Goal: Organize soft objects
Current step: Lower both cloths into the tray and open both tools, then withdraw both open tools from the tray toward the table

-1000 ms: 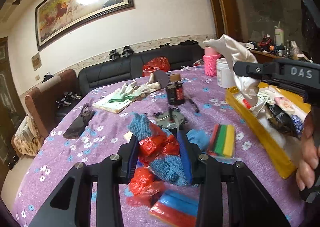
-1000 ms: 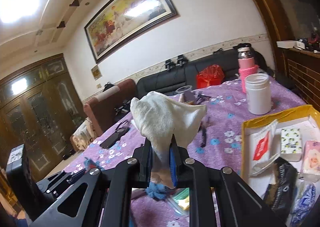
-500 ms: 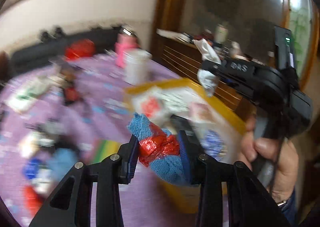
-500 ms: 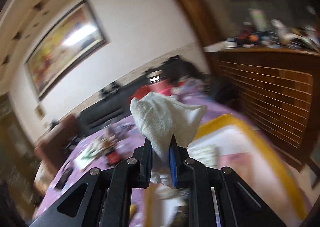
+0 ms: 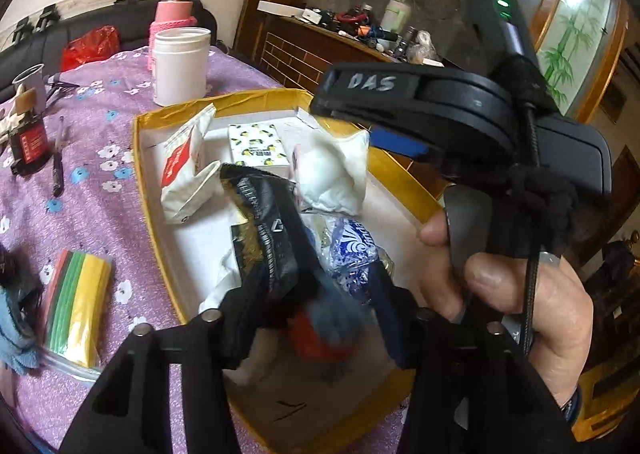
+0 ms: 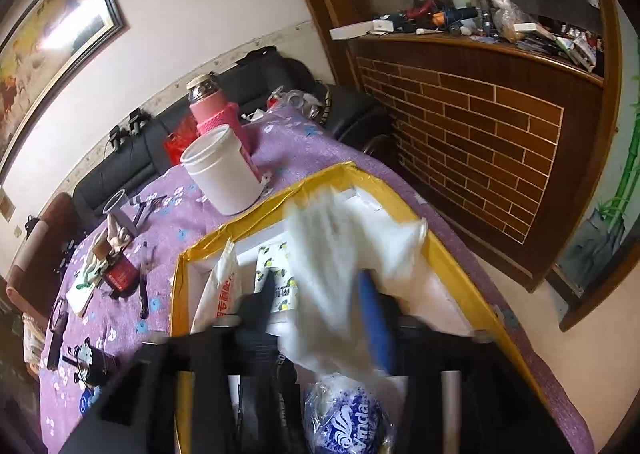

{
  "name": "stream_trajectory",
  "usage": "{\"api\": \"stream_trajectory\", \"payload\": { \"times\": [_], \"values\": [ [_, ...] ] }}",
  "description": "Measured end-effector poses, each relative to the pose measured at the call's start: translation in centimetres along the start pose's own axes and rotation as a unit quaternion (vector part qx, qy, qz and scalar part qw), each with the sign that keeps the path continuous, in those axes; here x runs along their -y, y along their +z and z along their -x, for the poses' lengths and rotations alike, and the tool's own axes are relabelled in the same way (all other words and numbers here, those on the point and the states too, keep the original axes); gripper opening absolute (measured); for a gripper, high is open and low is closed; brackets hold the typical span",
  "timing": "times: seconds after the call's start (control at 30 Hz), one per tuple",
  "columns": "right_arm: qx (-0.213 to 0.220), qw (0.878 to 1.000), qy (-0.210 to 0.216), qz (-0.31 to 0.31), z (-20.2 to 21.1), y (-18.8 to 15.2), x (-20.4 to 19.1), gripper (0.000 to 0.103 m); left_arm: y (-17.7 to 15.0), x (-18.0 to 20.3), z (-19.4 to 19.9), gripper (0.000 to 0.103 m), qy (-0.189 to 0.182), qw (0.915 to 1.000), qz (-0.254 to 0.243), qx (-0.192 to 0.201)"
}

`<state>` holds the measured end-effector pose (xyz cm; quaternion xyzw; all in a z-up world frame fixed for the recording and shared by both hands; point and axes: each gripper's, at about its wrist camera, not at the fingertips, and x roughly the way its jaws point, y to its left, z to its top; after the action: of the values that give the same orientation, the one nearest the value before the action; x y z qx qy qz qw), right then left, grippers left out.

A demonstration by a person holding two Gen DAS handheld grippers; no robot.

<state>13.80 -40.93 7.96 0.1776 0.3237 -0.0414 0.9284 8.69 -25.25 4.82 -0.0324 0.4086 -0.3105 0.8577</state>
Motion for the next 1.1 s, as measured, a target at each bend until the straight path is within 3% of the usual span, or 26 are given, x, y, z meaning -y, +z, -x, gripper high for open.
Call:
{"api": "stream_trajectory", "payload": {
  "times": [0.13, 0.3, 0.5, 0.67, 0.83, 0.93, 1.0, 1.1],
  "values": [
    [0.027, 0.999, 0.009, -0.027, 1.2, 0.3, 0.9, 0.07, -0.2, 0.1, 1.5, 0.054, 0.008, 0.9999, 0.002, 0.012],
    [0.07, 0.995, 0.066, -0.037, 3.0, 0.3, 0.5, 0.07, -0.7, -0.1, 4.4, 0.054, 0.026, 0.9991, 0.013, 0.029],
    [0.088, 0.983, 0.163, 0.011, 4.3, -0.7, -2.8, 0.07, -3.4, -2.1, 8.7, 0.057, 0.063, 0.9962, 0.034, 0.049],
    [0.077, 0.966, 0.222, 0.105, 5.0, -2.9, -7.6, 0.07, -7.0, -5.1, 13.7, 0.057, 0.101, 0.9907, 0.056, 0.071],
    [0.027, 0.938, 0.287, 0.194, 4.9, -6.3, -12.8, 0.07, -11.1, -9.7, 18.2, 0.057, 0.157, 0.9792, 0.096, 0.086],
    [-0.017, 0.914, 0.332, 0.231, 4.7, -8.8, -15.3, 0.071, -13.3, -13.2, 19.5, 0.057, 0.182, 0.9704, 0.137, 0.08],
    [-0.055, 0.894, 0.36, 0.26, 4.3, -10.7, -17.2, 0.071, -14.2, -15.3, 20.1, 0.057, 0.192, 0.9641, 0.166, 0.078],
    [-0.104, 0.864, 0.365, 0.331, 3.7, -14.0, -19.8, 0.071, -14.5, -17.8, 20.2, 0.057, 0.211, 0.9549, 0.199, 0.067]
  ]
}}
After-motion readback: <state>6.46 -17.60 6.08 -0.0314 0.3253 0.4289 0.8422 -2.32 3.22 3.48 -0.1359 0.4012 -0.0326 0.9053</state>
